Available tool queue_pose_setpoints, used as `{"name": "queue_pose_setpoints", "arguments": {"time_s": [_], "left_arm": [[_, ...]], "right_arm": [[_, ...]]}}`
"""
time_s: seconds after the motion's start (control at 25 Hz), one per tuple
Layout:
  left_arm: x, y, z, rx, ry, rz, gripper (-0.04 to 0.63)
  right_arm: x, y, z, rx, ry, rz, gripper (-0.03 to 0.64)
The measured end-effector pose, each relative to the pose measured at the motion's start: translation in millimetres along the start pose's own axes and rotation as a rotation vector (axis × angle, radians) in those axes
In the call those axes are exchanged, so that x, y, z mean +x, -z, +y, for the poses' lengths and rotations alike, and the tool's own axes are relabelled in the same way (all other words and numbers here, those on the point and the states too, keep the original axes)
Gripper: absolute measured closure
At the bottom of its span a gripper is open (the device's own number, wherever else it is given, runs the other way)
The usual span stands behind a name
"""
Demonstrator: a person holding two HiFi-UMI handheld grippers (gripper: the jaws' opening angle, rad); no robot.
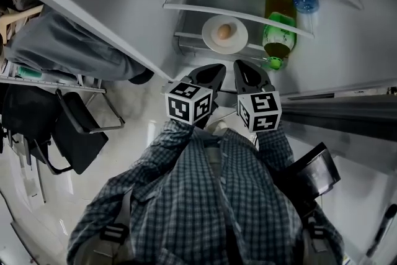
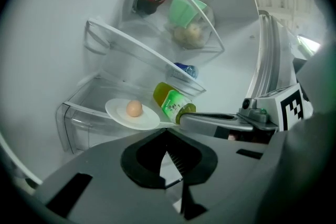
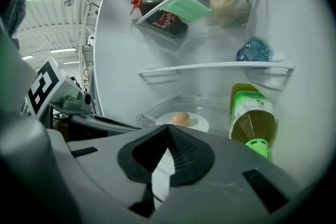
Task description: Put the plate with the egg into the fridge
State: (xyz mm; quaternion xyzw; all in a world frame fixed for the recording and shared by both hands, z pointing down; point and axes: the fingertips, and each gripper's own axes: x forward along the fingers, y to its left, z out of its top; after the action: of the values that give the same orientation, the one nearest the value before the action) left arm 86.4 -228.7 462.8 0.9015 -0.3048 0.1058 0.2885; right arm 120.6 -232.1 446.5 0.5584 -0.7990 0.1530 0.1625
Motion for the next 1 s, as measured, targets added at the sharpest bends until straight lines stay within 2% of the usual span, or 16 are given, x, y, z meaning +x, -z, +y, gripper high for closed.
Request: {"name": "queue_pose_setpoints", "arguments": {"time_s": [1.0], "left_arm": [[1.0,2.6,3.5,-0.018,-0.014,0.005,0.588]], "right_arm": [[-0.3,2.0,1.8,-0.001,-0.007,0.008,0.611]]}}
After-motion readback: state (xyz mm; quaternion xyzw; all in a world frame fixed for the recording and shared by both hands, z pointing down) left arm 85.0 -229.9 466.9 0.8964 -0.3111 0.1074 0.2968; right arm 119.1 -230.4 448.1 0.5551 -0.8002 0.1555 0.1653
